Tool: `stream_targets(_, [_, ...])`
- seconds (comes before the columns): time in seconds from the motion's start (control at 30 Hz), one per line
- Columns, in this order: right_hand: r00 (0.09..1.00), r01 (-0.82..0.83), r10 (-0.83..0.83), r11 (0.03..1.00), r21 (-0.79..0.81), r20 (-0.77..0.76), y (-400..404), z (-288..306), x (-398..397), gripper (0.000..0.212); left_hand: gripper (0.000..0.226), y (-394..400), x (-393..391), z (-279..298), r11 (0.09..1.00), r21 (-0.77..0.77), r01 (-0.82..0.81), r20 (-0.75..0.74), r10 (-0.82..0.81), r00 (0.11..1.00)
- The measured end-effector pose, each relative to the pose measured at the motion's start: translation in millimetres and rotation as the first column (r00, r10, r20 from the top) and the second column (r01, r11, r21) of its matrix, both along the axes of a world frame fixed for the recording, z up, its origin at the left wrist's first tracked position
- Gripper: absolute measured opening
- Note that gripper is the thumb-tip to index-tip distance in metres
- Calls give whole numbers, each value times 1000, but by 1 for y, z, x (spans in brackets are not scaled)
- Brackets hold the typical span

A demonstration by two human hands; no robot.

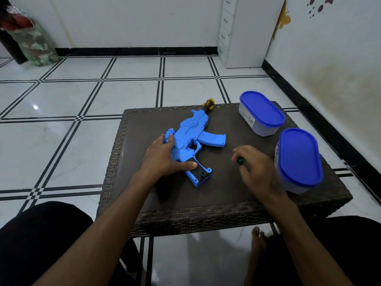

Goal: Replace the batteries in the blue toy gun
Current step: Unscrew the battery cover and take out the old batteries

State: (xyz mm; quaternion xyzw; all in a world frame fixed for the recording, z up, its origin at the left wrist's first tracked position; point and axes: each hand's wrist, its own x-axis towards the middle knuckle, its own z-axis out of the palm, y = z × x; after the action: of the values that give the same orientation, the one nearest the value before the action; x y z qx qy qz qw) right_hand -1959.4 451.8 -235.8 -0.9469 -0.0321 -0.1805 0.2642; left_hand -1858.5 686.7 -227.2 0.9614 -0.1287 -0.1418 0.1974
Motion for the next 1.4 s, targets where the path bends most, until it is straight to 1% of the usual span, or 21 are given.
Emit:
stream_targets(0.17, [990, -53, 40, 994, -93, -136, 18, -8, -9, 26, 117, 2, -4, 4, 999, 19, -33, 31, 32, 999])
stream_targets(0.23, [983, -45, 20, 990, -135, -182, 19, -13, -9, 23, 116, 3, -6, 4, 999, 31, -41, 46, 39, 998])
stream_targets(0.33, [985, -21, -10, 984, -175, -171, 19, -19, -7, 23, 116, 3, -7, 5, 997, 52, -49, 49, 46, 998])
stream_targets(0.47, [973, -117, 80, 980, -164, -216, 19, -16, 2, 26, 115, 3, -11, 7, 996, 69, -60, 49, 57, 997])
stream_targets(0.53, [968, -164, 130, 975, -149, -213, 19, -12, 8, 28, 113, 3, -14, 7, 995, 74, -66, 57, 62, 996])
stream_targets(0.67, [959, -209, 173, 967, -149, -224, 20, -8, 16, 31, 113, 6, -14, 2, 995, 66, -76, 83, 70, 994])
stream_targets(0.73, [958, -215, 187, 970, -110, -219, 21, -10, 18, 36, 114, 6, -12, 0, 995, 58, -80, 97, 74, 992])
stream_targets(0.8, [961, -191, 171, 979, -74, -218, 21, -13, 18, 40, 114, 6, -11, -1, 996, 39, -82, 106, 78, 991])
stream_targets(0.87, [976, -119, 108, 992, -49, -188, 24, -15, 17, 42, 113, 7, -8, -3, 996, 23, -86, 112, 83, 990])
stream_targets(0.93, [999, 5, -3, 999, 34, -47, 34, -14, 11, 37, 114, 8, -8, -4, 996, 20, -88, 127, 85, 988])
stream_targets(0.97, [997, 66, -69, 993, 94, 29, 41, -12, 8, 31, 115, 8, -7, -4, 996, 20, -89, 134, 85, 987])
stream_targets(1.0, [991, 111, -121, 984, 141, 63, 48, -10, 6, 22, 115, 8, -8, -5, 996, 23, -87, 141, 83, 987])
stream_targets(1.03, [988, 150, -154, 974, 172, 12, 56, -9, 5, 14, 114, 9, -9, -7, 996, 24, -88, 146, 83, 986])
stream_targets(1.07, [981, 179, -160, 964, 197, -105, 63, -9, 6, 15, 111, 10, -9, -7, 996, 25, -88, 162, 83, 983])
stream_targets(1.1, [962, 195, -142, 955, 223, -233, 69, -11, 9, 20, 106, 11, -9, -9, 996, 17, -86, 182, 82, 980])
stream_targets(1.13, [942, 199, -113, 947, 253, -316, 74, -14, 11, 25, 98, 12, -8, -10, 996, -1, -86, 201, 85, 976])
stream_targets(1.17, [931, 198, -92, 941, 275, -353, 78, -16, 15, 26, 90, 14, -7, -11, 996, -25, -89, 214, 92, 972])
stream_targets(1.23, [924, 199, -83, 937, 286, -372, 86, -17, 23, 25, 79, 18, -4, -13, 994, -53, -98, 227, 107, 968])
stream_targets(1.4, [900, 253, -126, 931, 264, -418, 94, -11, 43, 24, 78, 27, 3, -15, 988, -72, -135, 230, 148, 962])
